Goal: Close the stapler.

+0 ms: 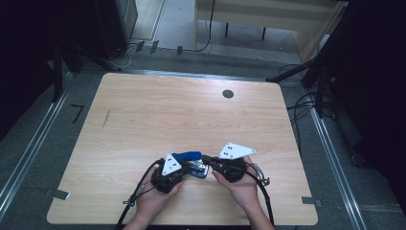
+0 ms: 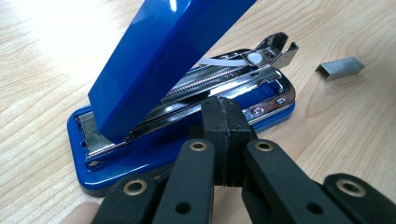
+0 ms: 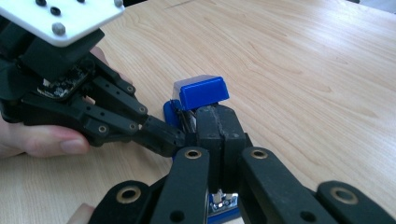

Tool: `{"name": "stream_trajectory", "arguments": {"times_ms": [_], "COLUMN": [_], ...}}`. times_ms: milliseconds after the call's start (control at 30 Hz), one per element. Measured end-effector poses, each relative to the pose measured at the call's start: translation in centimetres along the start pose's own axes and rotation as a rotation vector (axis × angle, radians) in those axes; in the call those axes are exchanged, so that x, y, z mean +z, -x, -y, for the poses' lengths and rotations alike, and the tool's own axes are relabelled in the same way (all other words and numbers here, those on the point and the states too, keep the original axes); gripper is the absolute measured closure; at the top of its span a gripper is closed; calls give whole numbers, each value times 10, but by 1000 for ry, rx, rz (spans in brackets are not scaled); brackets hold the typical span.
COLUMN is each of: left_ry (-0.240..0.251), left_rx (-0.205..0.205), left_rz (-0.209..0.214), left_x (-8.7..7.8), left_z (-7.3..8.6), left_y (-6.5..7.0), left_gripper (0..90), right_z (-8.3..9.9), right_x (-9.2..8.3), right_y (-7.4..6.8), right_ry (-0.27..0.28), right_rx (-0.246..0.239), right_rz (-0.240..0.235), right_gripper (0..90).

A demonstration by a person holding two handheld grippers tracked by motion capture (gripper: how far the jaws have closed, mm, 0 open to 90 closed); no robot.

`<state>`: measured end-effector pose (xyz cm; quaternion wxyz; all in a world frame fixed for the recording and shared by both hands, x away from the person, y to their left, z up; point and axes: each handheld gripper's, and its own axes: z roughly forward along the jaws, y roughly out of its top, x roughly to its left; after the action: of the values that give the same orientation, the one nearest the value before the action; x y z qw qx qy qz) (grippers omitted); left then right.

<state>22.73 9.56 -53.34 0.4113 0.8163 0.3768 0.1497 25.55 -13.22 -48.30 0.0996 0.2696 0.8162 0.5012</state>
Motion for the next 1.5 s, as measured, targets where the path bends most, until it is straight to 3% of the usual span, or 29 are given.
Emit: {"name": "stream_trajectory", "arguments": {"times_ms": [533, 1200, 1500], "left_ry": [1, 2, 1], "left_rx": [2, 15, 15], "left_rz": [-7, -18, -18], "left_x": [0, 0, 0], "left_z": [0, 0, 0], "left_y": [1, 3, 3], "left_gripper": [900, 900, 900], "right_z": [-23, -44, -45], "right_x": [5, 10, 12], "right_y": [-5, -8, -10], "right_ry": [-6, 17, 29], "right_rx": [-42, -56, -51], "right_rz": [-6, -13, -17], "right_gripper": [900, 900, 900]}}
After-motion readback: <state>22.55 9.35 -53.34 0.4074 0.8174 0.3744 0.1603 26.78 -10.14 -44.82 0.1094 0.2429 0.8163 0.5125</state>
